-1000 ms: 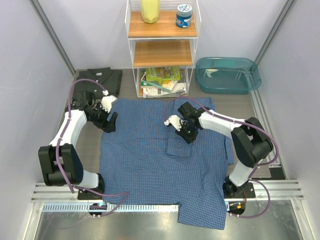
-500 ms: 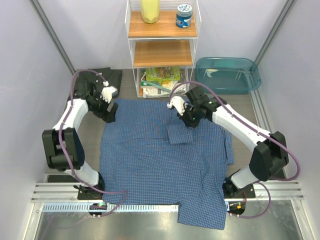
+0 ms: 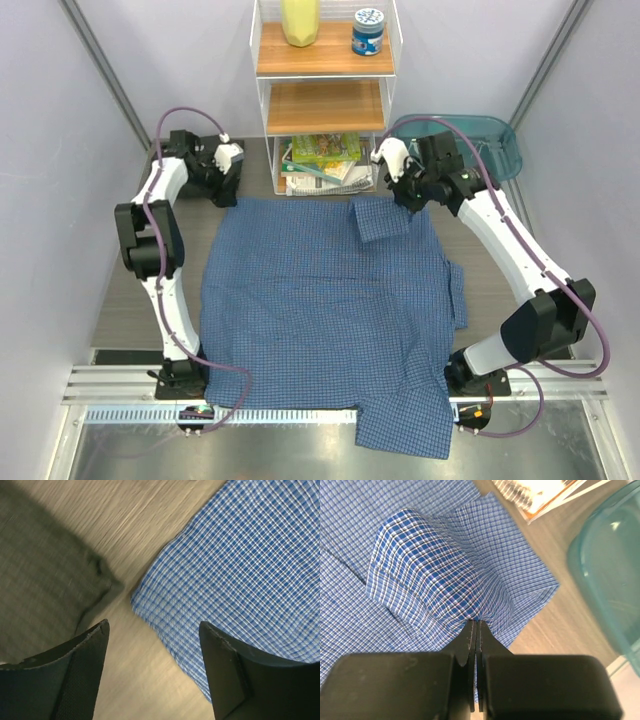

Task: Fold and stack the long sleeve shirts
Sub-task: Fold the shirt

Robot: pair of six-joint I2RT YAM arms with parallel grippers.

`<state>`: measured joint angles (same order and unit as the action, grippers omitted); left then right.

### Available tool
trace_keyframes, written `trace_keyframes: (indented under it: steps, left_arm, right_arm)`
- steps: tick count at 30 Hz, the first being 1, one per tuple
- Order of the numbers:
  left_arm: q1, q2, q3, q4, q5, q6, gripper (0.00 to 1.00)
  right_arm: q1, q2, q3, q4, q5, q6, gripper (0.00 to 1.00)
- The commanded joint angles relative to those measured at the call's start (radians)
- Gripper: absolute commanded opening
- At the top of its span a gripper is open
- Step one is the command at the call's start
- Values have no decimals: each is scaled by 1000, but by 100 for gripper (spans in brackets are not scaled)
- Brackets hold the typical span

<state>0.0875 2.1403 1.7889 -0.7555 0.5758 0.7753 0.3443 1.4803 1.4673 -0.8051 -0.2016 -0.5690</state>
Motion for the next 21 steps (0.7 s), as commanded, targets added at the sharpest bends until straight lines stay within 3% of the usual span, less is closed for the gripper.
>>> trace_keyframes:
  steps: [1, 10, 20, 21]
  left_arm:
    - [-9, 49, 101, -98, 153, 200, 69]
    - [-45, 208, 251, -147, 52, 291, 57]
    - [-75, 256, 268, -183, -34, 377, 53]
    - [-78, 257, 264, -189, -43, 395, 48]
  right_arm:
    - [-14, -35, 74, 17, -18, 11, 1]
    - [-30, -49, 103, 21, -22, 35, 1]
    - [-48, -64, 136, 29, -12, 38, 1]
    - [-51, -66, 140, 29, -10, 40, 1]
